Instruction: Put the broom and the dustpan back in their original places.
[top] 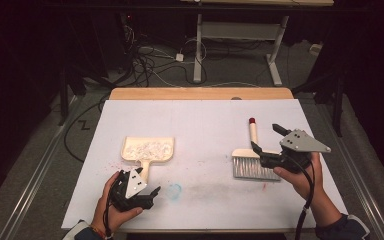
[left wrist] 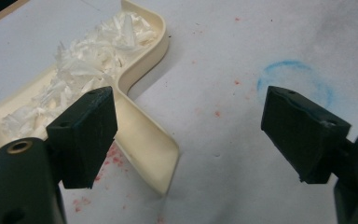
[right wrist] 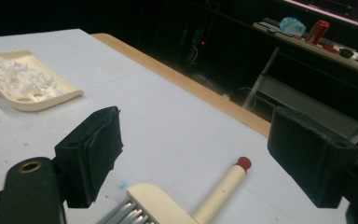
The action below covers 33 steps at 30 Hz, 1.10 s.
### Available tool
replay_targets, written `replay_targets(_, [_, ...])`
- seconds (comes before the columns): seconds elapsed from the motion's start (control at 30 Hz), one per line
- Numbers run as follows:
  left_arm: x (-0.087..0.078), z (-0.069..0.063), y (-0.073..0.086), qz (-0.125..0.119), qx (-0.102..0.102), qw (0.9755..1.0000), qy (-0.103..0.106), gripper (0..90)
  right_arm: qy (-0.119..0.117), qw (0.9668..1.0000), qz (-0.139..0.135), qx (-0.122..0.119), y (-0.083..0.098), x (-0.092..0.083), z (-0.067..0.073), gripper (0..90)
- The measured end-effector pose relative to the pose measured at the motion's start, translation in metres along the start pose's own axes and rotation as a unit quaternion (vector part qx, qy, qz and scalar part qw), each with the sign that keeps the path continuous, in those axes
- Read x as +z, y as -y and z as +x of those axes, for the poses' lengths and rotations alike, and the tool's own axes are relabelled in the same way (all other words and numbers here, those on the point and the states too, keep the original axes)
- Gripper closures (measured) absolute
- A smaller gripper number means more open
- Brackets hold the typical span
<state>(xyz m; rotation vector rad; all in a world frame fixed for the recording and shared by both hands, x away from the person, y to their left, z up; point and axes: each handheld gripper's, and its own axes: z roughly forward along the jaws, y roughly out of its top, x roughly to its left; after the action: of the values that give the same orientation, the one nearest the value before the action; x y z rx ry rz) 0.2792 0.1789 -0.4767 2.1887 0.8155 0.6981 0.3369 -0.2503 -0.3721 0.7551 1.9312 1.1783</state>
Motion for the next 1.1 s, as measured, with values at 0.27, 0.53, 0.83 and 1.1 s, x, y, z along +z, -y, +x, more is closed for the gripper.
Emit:
replay_targets(0.27, [0.001, 0.0, 0.0, 0.003, 0.001, 1.0, 0.002, 18.2, 0.005, 1.0, 0.005, -0.005, 0.01, -0.01, -0.001, 18.1])
replay_targets(0.53, [0.001, -0.002, 0.0, 0.008, -0.002, 1.0, 0.004, 18.2, 0.003, 0.9999, 0.004, -0.009, 0.019, -0.02, -0.004, 18.0])
replay_targets(0.83, [0.003, -0.002, 0.0, 0.014, 0.002, 0.9999, 0.003, 18.1, 0.006, 0.9999, 0.001, -0.009, 0.032, -0.029, -0.008, 17.9])
replay_targets(1.1, [0.003, -0.003, 0.0, 0.016, 0.005, 0.9998, 0.005, 18.1, 0.008, 0.9999, 0.006, -0.01, 0.045, -0.039, -0.011, 17.9])
